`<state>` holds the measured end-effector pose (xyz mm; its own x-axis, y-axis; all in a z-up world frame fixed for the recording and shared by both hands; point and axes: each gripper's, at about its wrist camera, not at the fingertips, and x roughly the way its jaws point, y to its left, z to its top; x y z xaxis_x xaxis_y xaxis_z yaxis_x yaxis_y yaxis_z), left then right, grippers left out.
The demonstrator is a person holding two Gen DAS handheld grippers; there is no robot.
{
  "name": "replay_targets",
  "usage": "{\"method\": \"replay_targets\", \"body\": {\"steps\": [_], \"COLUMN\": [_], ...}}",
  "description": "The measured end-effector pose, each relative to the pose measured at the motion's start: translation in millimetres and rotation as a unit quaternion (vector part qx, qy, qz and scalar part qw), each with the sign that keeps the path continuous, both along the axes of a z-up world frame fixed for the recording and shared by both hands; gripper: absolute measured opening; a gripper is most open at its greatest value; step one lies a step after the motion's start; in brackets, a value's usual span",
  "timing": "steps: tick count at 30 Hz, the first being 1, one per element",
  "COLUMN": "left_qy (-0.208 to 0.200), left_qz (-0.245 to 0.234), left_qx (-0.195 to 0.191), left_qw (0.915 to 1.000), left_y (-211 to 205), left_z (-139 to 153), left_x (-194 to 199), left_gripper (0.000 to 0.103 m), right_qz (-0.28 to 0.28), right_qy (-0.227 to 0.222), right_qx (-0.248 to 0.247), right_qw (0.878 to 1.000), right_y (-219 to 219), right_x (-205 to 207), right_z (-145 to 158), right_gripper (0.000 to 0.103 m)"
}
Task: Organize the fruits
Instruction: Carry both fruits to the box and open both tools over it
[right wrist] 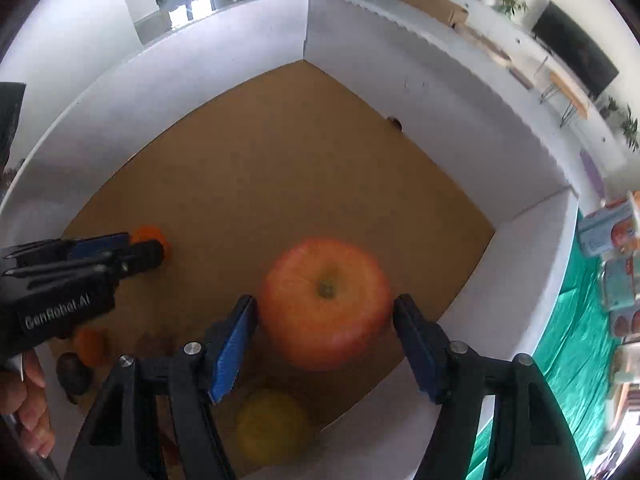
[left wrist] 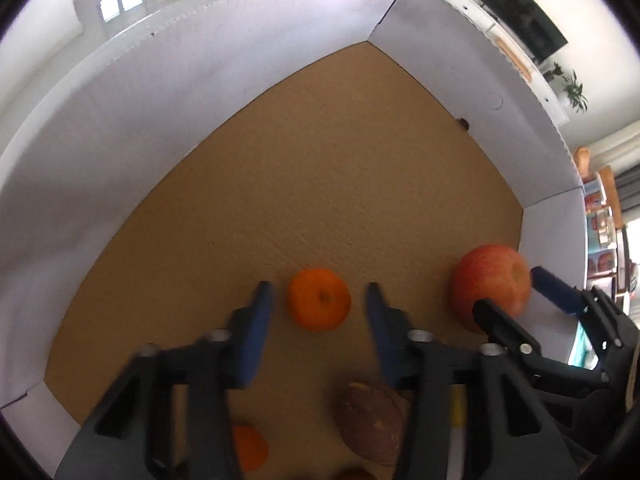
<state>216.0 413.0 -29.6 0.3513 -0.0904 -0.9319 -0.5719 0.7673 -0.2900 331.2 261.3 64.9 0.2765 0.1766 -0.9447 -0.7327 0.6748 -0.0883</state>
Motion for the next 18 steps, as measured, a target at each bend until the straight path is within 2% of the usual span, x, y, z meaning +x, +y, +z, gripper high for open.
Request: {"method": "replay_targets", "body": {"steps": [1, 2, 3, 5, 6, 7, 8, 10, 11, 13, 15, 18], "left_qy": [-0.009, -0.022, -0.034, -0.059, -0.072, -0.083, -0.092, -0.109, -0.119, -0.138, -0.145, -0.123], "left_qz": [0.004, 0.007, 0.005, 0.003, 0.0, -0.005, -0.01, -0.011, -0.014, -0.024, -0.01, 0.005], "left_qx": [0.002, 0.01, 0.023, 0.076, 0.108, 0.143, 0.178, 0.241, 0.257, 0.26, 0.265, 0.249], "left_qw": [0.9999, 0.9997, 0.9991, 0.9954, 0.9916, 0.9862, 0.9797, 0.9643, 0.959, 0.9555, 0.9533, 0.9607], "left_y": [-0.7, -1.3, -3.2, -9.3, -15.7, -24.3, -33.7, -55.9, -65.0, -80.6, -89.2, -94.2], "left_z": [4.7, 13.0, 24.3, 55.3, 72.3, 90.3, 107.4, 136.9, 146.4, 159.0, 160.6, 148.0], "left_x": [-3.1, -8.0, -13.0, -28.6, -38.4, -49.8, -62.6, -94.9, -108.1, -140.8, -170.3, -185.2], "left_gripper": [0.076, 0.076, 0.076, 0.078, 0.084, 0.093, 0.097, 0.099, 0.099, 0.103, 0.103, 0.103], "right_qz": [-0.001, -0.003, -0.007, -0.019, -0.023, -0.027, -0.03, -0.041, -0.047, -0.049, -0.041, -0.052], "right_qy": [-0.004, -0.014, -0.028, -0.056, -0.063, -0.065, -0.065, -0.065, -0.062, -0.041, -0.014, 0.014], "right_qx": [0.011, 0.03, 0.048, 0.076, 0.092, 0.107, 0.118, 0.13, 0.135, 0.151, 0.169, 0.172], "right_qw": [1.0, 0.999, 0.998, 0.995, 0.993, 0.992, 0.99, 0.989, 0.988, 0.987, 0.985, 0.984], "right_y": [-4.9, -12.5, -20.0, -34.6, -41.8, -51.7, -60.4, -81.0, -90.2, -106.6, -119.0, -132.9], "right_x": [-0.2, -1.8, -3.7, -9.2, -14.3, -20.8, -27.5, -50.8, -64.1, -96.3, -131.5, -171.4], "right_z": [6.3, 16.7, 29.8, 57.1, 72.2, 85.7, 96.4, 117.7, 124.5, 133.7, 134.5, 119.7], "right_gripper": [0.097, 0.103, 0.103, 0.103, 0.103, 0.103, 0.103, 0.103, 0.103, 0.103, 0.103, 0.103]}}
